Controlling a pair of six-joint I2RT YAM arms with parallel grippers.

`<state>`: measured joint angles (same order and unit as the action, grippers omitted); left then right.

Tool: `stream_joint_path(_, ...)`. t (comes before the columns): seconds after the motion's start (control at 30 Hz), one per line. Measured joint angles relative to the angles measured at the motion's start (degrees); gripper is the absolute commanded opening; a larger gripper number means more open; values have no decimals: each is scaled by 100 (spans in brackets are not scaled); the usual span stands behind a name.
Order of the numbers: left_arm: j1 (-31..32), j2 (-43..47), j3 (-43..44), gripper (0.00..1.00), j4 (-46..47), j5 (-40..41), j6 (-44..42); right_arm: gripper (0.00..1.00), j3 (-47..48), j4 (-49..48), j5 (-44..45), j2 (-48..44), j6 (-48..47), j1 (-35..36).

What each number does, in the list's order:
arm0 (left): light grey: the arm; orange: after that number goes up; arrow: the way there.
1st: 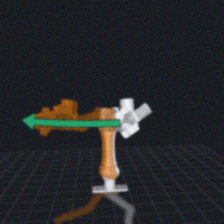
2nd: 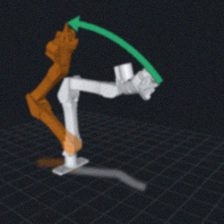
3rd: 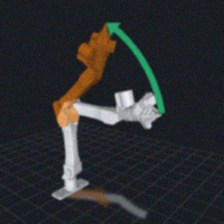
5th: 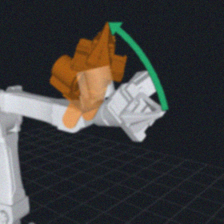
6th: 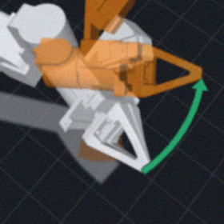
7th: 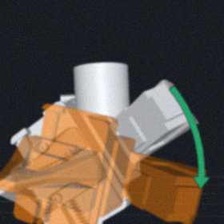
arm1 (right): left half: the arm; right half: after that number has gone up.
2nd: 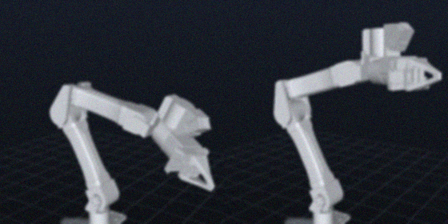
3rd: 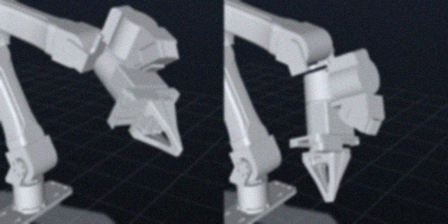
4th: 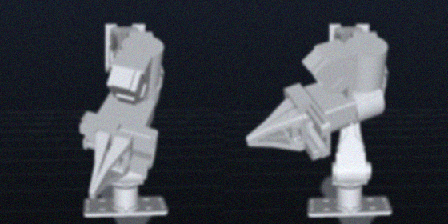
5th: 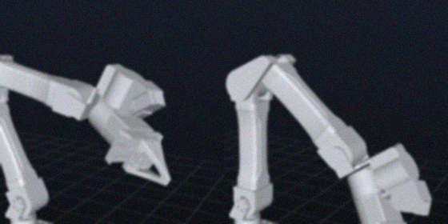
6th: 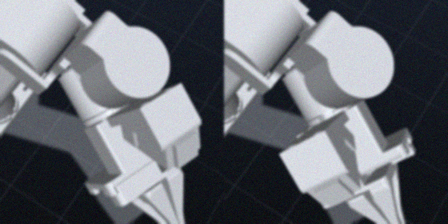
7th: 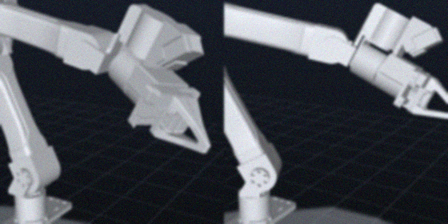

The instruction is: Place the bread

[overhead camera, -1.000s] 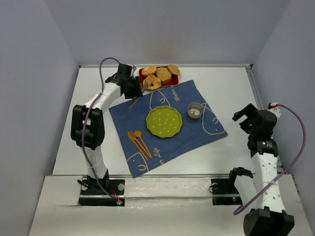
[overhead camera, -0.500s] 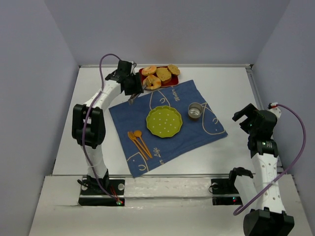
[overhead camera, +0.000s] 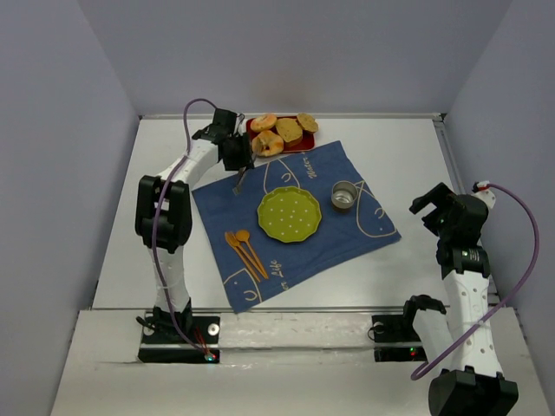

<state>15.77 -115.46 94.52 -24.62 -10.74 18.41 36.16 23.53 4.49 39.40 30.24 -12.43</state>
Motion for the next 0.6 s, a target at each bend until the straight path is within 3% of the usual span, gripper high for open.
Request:
stream_joint_path(0.13,0,-2,13,24,4,-96,-9,100,-2,0,0,-2,0,0)
stream_joint_path(0.37,0,87,13,16,-2,-249,-13,100,-2,0,2,-4,0,0)
stream_joint_path(0.6,28,859,-302,17,146,-372,33,100,-2,0,2,-4,0,0)
